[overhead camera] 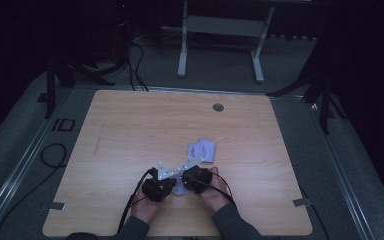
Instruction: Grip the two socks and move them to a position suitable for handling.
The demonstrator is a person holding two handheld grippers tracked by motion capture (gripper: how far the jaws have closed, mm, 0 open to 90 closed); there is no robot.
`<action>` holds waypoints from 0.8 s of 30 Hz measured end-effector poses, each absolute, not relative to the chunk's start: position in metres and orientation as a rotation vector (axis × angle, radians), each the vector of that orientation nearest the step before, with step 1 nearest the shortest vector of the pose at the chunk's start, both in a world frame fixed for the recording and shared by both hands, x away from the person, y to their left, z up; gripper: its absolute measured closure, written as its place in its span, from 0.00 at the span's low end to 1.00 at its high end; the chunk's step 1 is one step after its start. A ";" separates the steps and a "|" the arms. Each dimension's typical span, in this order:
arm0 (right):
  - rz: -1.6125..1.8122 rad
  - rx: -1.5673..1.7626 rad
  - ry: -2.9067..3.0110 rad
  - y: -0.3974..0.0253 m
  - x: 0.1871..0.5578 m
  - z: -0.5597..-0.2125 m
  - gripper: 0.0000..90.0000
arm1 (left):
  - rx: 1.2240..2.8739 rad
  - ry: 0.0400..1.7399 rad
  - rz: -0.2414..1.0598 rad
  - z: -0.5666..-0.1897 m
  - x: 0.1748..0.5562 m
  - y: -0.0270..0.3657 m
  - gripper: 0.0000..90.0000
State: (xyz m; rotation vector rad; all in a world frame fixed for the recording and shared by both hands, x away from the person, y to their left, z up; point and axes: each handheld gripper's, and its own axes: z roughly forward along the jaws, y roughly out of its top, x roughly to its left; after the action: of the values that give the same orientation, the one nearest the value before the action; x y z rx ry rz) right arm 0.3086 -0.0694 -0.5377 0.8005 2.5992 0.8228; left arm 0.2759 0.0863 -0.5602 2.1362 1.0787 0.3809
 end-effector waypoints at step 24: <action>0.845 0.884 2.612 -0.079 0.316 -0.537 0.98 | 2.130 1.081 0.383 -0.561 0.276 0.086 1.00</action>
State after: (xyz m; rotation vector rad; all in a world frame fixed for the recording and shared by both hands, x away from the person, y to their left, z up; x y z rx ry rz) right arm 0.3160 -0.0789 -0.5374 0.8838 2.6116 0.8454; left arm 0.2759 0.0858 -0.5606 2.1298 1.0809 0.3829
